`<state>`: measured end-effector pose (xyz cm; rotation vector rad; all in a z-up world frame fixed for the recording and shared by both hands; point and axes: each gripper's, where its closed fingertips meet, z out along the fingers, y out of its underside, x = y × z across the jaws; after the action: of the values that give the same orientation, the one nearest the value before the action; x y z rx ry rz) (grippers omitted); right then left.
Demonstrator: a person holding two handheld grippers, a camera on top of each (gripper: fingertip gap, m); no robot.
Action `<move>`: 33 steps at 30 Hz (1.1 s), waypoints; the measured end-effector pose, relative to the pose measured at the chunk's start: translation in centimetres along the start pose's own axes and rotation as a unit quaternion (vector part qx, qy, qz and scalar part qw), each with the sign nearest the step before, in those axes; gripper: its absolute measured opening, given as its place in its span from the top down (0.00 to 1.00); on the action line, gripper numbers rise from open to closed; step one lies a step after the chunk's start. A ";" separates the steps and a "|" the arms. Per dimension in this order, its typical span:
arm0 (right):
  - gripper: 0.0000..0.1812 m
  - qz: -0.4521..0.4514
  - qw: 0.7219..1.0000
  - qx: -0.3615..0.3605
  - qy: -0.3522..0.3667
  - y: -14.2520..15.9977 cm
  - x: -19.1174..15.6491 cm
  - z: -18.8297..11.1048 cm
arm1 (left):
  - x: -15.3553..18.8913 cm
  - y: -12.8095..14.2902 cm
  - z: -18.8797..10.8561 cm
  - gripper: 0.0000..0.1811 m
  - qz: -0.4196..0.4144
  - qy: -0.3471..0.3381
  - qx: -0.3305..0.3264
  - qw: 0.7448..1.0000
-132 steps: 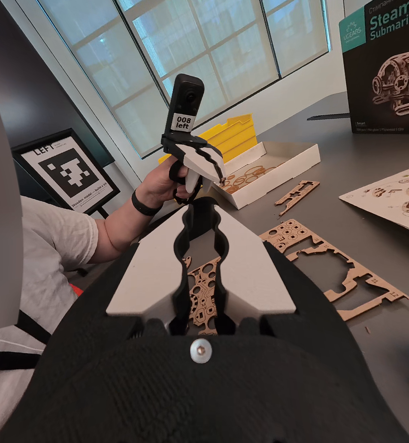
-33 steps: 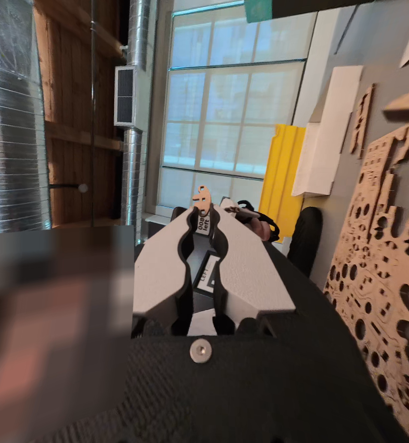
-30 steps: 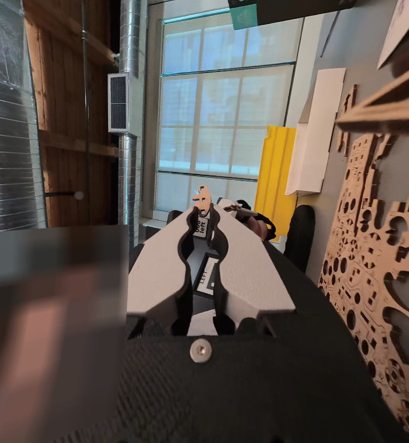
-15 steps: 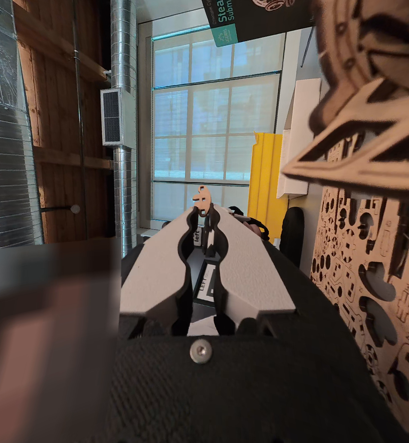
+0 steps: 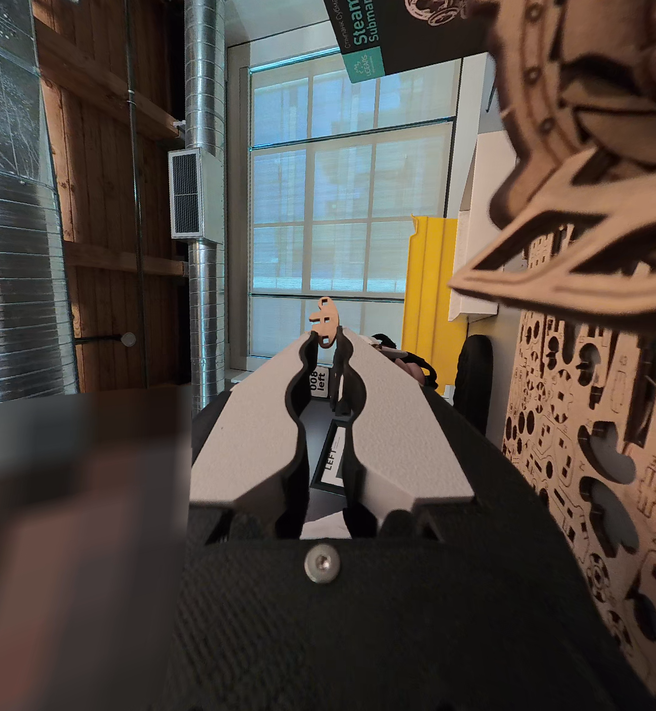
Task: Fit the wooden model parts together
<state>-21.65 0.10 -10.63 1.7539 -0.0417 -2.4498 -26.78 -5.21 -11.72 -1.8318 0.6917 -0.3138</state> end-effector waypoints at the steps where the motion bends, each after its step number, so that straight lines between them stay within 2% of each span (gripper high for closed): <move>1: 0.96 0.000 1.000 0.000 0.000 0.0 0.0 0.0 | 0.0 0.0 0.0 0.99 0.000 0.000 0.000 1.000; 28: 0.96 0.000 1.000 0.000 -0.002 -0.1 -0.1 0.0 | -0.1 -0.3 -0.1 0.99 -0.012 0.002 0.013 1.000; 33: 0.97 -0.054 0.998 -0.022 0.010 1.5 -0.7 0.8 | 0.2 -1.7 -0.8 0.99 -0.002 0.002 0.055 0.998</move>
<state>-22.09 -1.33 -9.58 1.8052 0.1113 -2.4860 -26.56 -5.56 -9.86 -1.7275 0.6616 -0.3514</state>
